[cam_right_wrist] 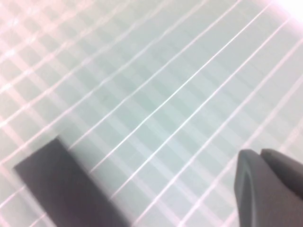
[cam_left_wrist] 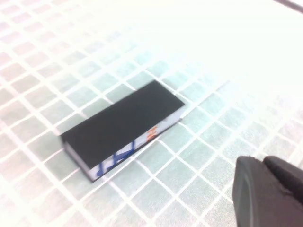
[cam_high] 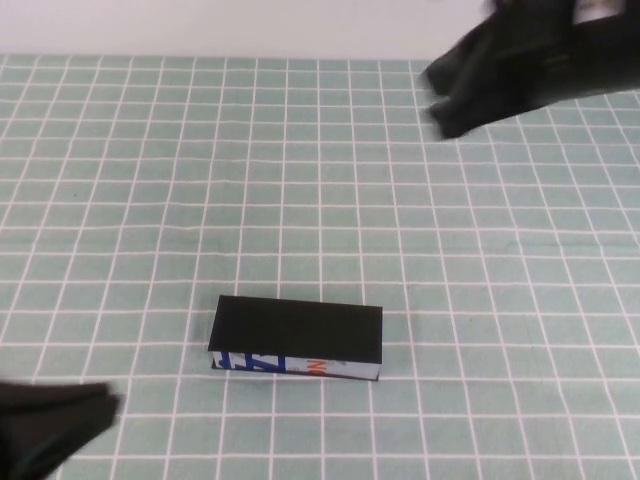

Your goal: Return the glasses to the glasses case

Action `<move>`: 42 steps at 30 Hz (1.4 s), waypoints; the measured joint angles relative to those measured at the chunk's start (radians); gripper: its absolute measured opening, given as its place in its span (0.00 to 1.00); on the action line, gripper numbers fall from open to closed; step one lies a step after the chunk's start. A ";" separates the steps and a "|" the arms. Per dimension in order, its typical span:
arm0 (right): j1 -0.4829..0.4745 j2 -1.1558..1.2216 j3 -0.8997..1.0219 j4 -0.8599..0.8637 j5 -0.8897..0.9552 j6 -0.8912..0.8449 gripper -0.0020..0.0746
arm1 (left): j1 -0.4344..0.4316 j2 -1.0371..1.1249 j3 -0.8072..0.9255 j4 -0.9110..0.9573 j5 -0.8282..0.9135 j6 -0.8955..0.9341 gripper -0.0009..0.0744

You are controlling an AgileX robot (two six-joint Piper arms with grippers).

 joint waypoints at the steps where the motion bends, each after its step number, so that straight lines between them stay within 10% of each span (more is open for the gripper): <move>1: 0.000 -0.054 0.027 -0.016 -0.021 0.004 0.01 | 0.000 -0.044 0.000 0.034 0.016 -0.052 0.01; 25: 0.000 -1.154 1.120 -0.125 -0.333 0.276 0.01 | 0.000 -0.154 0.001 0.275 -0.096 -0.233 0.01; 42: 0.000 -1.170 1.182 -0.330 -0.333 0.580 0.01 | 0.000 -0.120 0.001 0.277 -0.138 -0.222 0.01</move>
